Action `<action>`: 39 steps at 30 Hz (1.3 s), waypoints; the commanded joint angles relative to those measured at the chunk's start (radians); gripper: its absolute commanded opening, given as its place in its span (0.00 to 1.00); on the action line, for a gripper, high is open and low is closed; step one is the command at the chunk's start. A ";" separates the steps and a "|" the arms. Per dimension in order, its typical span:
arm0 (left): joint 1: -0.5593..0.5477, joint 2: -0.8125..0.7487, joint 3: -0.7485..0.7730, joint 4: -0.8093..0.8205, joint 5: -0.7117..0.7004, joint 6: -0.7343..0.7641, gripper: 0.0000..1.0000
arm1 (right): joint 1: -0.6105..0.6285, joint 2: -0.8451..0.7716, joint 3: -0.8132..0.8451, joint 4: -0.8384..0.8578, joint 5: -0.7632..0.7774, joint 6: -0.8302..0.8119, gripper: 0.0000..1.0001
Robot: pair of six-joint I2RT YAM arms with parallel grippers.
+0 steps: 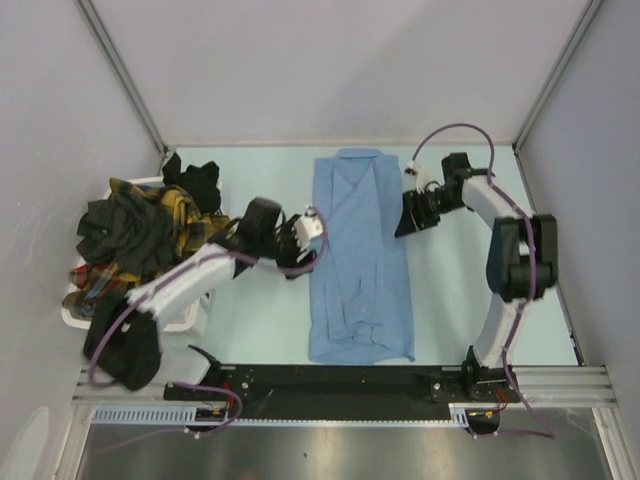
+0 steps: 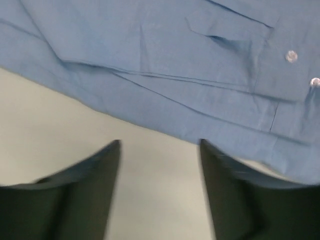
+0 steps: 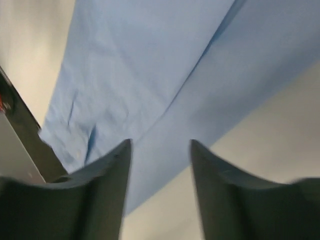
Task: Fold and stack the long sleeve shirts
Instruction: Fold the shirt
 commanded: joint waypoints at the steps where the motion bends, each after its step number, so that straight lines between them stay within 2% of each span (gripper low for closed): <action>1: -0.016 -0.313 -0.195 0.140 -0.002 0.208 0.99 | -0.007 -0.387 -0.221 0.098 0.022 -0.300 0.82; 3: -0.028 -0.384 -0.249 0.142 0.077 0.238 0.99 | -0.010 -0.502 -0.332 0.138 -0.022 -0.381 0.88; 4: -0.032 -0.395 -0.255 0.119 0.153 0.239 1.00 | -0.005 -0.527 -0.346 0.102 -0.047 -0.444 0.90; 5: -0.039 -0.398 -0.255 0.092 0.189 0.243 1.00 | 0.002 -0.556 -0.369 0.047 -0.103 -0.669 0.91; 6: -0.060 -0.387 -0.243 0.034 0.230 0.325 1.00 | 0.016 -0.561 -0.372 -0.142 -0.113 -0.822 0.93; 7: -0.087 -0.371 -0.233 -0.084 0.232 0.362 0.99 | 0.032 -0.564 -0.381 -0.262 -0.107 -0.972 0.93; 8: -0.127 -0.358 -0.239 -0.102 0.168 0.367 0.99 | 0.048 -0.568 -0.409 -0.345 -0.057 -1.104 0.93; 9: -0.197 -0.369 -0.261 -0.102 0.133 0.378 0.99 | 0.076 -0.605 -0.489 -0.375 -0.035 -1.172 0.88; 11: -0.232 -0.428 -0.382 -0.035 0.126 0.415 0.99 | 0.076 -0.691 -0.603 -0.339 -0.016 -1.269 0.86; 12: -0.291 -0.492 -0.427 0.011 0.103 0.429 0.99 | 0.088 -0.797 -0.716 -0.317 -0.009 -1.358 0.86; 14: -0.365 -0.504 -0.500 0.059 0.042 0.468 0.99 | 0.136 -0.890 -0.804 -0.241 0.026 -1.382 0.86; 15: -0.414 -0.486 -0.513 0.080 0.028 0.478 0.96 | 0.197 -0.969 -0.873 -0.227 0.033 -1.391 0.83; 18: -0.486 -0.441 -0.532 0.110 -0.007 0.478 0.90 | 0.277 -1.036 -0.943 -0.222 0.051 -1.438 0.74; 19: -0.506 -0.408 -0.538 0.155 -0.029 0.475 0.89 | 0.317 -1.070 -0.982 -0.207 0.048 -1.408 0.74; 23: -0.577 -0.331 -0.552 0.223 -0.108 0.493 0.87 | 0.414 -1.096 -1.055 -0.064 0.085 -1.344 0.70; 29: -0.618 -0.260 -0.538 0.236 -0.150 0.550 0.84 | 0.450 -1.030 -1.099 0.013 0.128 -1.362 0.53; 32: -0.620 -0.234 -0.524 0.233 -0.150 0.561 0.66 | 0.455 -1.019 -1.108 0.042 0.125 -1.362 0.45; 33: -0.621 -0.235 -0.524 0.230 -0.150 0.564 0.57 | 0.457 -1.021 -1.111 0.045 0.126 -1.356 0.41; 35: -0.621 -0.241 -0.525 0.228 -0.133 0.562 0.52 | 0.463 -1.025 -1.118 0.057 0.128 -1.348 0.35; 39: -0.628 -0.271 -0.519 0.207 -0.093 0.544 0.33 | 0.475 -1.056 -1.116 0.076 0.130 -1.298 0.04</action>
